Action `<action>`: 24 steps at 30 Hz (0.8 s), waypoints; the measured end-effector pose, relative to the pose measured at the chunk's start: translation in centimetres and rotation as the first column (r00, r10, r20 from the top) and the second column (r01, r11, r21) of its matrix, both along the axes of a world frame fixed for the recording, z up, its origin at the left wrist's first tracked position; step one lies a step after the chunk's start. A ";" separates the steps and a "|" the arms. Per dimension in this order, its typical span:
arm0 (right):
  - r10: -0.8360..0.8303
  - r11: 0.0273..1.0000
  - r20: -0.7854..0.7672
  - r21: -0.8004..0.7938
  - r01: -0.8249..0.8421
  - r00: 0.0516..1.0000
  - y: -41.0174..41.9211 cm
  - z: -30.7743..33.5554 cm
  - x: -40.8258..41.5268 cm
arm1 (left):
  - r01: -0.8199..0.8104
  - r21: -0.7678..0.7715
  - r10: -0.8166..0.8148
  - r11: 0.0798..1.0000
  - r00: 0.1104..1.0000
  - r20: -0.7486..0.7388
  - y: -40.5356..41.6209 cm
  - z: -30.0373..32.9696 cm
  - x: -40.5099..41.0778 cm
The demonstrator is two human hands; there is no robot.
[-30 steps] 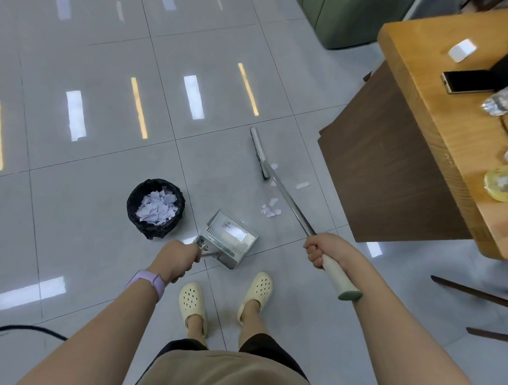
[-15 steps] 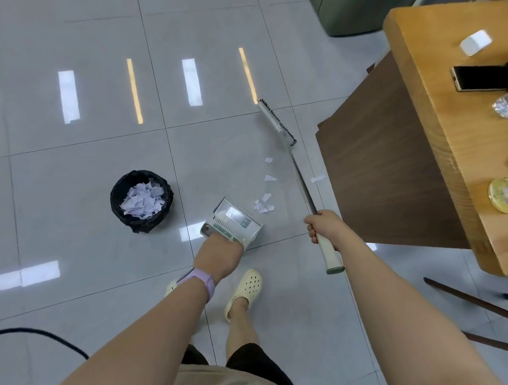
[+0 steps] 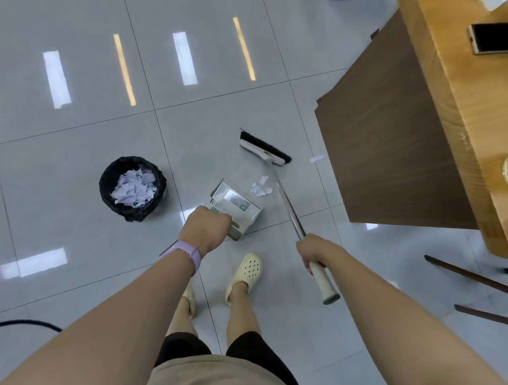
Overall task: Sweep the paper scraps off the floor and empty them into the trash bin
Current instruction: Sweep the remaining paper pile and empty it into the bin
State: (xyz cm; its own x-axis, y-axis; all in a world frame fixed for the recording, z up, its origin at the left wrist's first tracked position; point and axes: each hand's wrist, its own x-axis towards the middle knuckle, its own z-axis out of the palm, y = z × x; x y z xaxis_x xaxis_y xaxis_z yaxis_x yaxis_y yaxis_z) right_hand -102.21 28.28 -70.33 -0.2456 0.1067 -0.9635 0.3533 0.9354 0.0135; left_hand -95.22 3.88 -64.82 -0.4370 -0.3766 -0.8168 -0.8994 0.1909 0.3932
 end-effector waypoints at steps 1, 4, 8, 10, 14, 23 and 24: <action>0.041 0.999 0.077 0.023 -0.042 0.996 0.8 0.4 1.4 | 0.009 -0.006 -0.009 1.000 1.000 0.000 0.1 -0.1 0.0; -0.055 0.998 0.162 -0.028 0.060 0.985 2.9 2.0 5.1 | 0.026 0.006 -0.026 1.000 1.000 -0.013 -0.1 -0.1 0.0; -0.292 0.946 0.180 -0.092 0.312 0.939 4.2 5.3 7.6 | 0.091 0.007 -0.091 0.996 0.996 -0.013 -0.7 -0.3 0.5; -0.363 0.911 0.199 -0.132 0.392 0.910 5.3 6.9 8.6 | 0.099 0.013 -0.099 0.995 0.995 -0.020 -0.6 -0.2 0.7; -0.450 0.867 0.173 -0.148 0.475 0.876 6.7 9.3 10.4 | 0.051 0.030 -0.050 0.998 0.998 -0.030 -0.7 -0.2 1.2; -0.599 0.800 -0.168 -0.171 0.575 0.783 8.1 6.6 3.2 | 0.161 0.010 -0.160 0.987 0.987 -0.024 -1.2 -0.4 2.0; -0.605 0.796 -0.194 -0.167 0.582 0.772 8.1 5.9 1.7 | 0.175 0.019 -0.174 0.984 0.984 -0.026 -1.3 -0.2 1.8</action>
State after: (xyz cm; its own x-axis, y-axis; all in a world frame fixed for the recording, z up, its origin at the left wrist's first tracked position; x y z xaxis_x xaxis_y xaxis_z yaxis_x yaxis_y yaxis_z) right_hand -100.47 36.41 -64.42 -0.3738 0.2181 -0.9015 0.8205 0.5311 -0.2117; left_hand -93.47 2.56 -65.04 -0.5138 -0.2756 -0.8124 -0.8434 0.3354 0.4197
